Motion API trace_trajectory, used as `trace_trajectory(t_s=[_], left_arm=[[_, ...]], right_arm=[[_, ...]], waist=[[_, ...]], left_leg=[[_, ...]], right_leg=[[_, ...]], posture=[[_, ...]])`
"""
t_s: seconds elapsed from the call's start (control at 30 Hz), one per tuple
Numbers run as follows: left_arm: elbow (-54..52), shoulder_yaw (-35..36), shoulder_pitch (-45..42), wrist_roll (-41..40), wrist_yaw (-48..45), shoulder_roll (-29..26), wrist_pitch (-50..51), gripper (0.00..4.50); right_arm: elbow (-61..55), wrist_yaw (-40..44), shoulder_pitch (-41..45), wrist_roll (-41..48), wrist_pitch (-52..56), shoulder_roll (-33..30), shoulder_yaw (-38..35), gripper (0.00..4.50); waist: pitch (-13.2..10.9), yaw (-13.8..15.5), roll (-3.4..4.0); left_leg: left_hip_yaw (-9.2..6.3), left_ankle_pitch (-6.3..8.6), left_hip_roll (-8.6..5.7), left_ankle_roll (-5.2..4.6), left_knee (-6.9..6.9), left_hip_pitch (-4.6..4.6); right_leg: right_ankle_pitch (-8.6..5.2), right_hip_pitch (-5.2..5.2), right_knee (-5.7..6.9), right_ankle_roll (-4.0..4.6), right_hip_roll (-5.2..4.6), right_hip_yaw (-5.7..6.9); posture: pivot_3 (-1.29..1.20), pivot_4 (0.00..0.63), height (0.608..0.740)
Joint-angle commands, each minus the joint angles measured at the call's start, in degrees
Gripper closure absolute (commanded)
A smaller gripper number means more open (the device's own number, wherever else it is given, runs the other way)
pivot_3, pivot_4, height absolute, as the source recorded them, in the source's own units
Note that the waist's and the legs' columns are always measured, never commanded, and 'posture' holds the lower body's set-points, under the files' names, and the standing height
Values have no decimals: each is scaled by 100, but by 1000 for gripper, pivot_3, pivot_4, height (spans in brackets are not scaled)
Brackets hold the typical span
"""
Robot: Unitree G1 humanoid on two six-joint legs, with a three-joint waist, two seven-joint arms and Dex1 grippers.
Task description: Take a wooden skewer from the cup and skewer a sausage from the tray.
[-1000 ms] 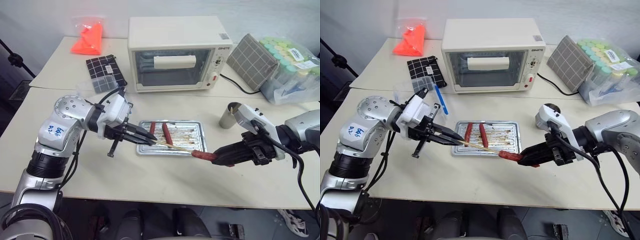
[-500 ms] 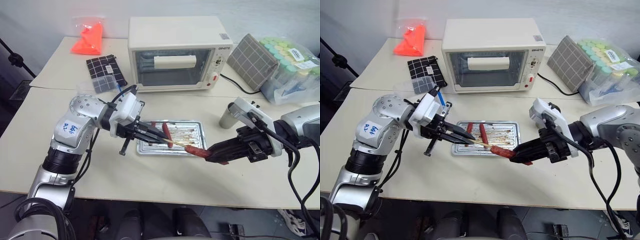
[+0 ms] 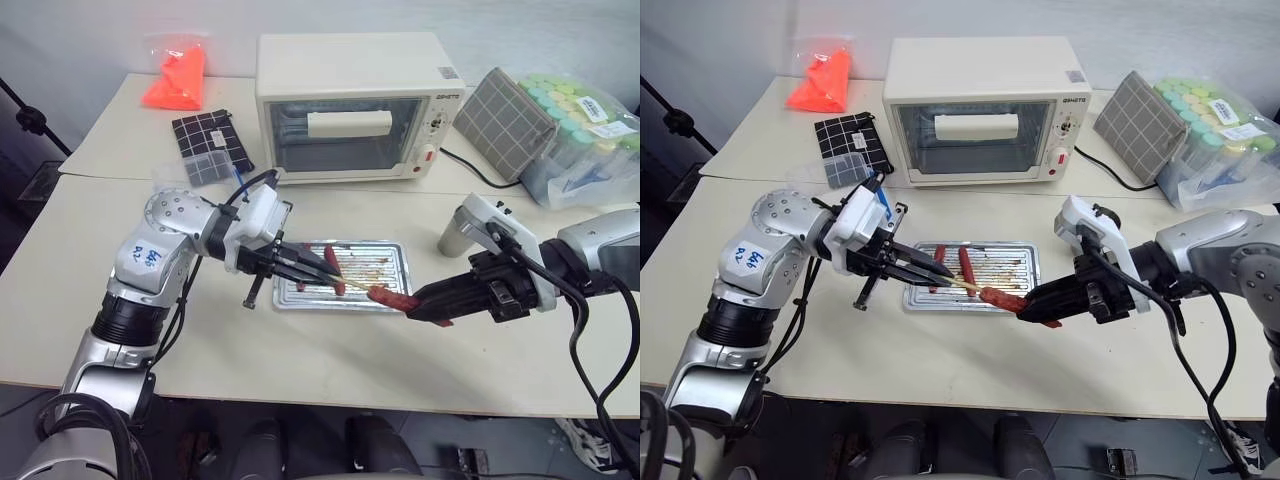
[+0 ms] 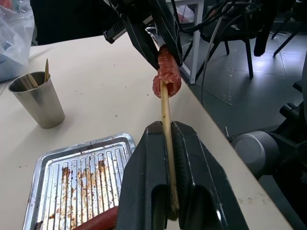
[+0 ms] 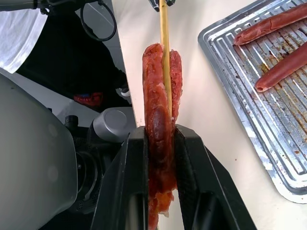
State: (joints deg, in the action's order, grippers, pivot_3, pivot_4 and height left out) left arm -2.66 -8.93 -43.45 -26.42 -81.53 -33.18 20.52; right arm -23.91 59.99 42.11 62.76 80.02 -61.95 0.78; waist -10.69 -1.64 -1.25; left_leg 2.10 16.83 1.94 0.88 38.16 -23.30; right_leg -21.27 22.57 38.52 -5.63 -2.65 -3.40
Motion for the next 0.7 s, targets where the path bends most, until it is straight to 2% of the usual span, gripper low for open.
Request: trace_trajectory(t_s=[0.03,0.33,0.67,0.7], left_arm=[[-356,22,64,-127,19,-6,3,4500],[-479,45,183,-170,-80,-190,38,4500],[-498,-73,138,-140,15,-18,17,4500],[-492,-70,145,-137,20,-18,10,4500]], right_arm=[[0,42,136,79,-109,73,-130,3804],[64,123,122,-145,-241,45,27,3804],[42,91,193,-120,-158,99,93,3804],[57,70,195,-114,-126,100,83,3377]], waist=[[0,0,0],[0,1,0],[0,1,0],[0,3,0]], left_leg=[[0,0,0,0,0,0],[0,0,0,0,0,0],[0,0,0,0,0,0],[0,0,0,0,0,0]], right_leg=[[0,0,-1,0,0,0],[0,0,-3,0,0,0],[0,0,-3,0,0,1],[0,0,-4,0,0,1]], posture=[[0,150,740],[0,150,740],[0,150,740],[0,150,740]])
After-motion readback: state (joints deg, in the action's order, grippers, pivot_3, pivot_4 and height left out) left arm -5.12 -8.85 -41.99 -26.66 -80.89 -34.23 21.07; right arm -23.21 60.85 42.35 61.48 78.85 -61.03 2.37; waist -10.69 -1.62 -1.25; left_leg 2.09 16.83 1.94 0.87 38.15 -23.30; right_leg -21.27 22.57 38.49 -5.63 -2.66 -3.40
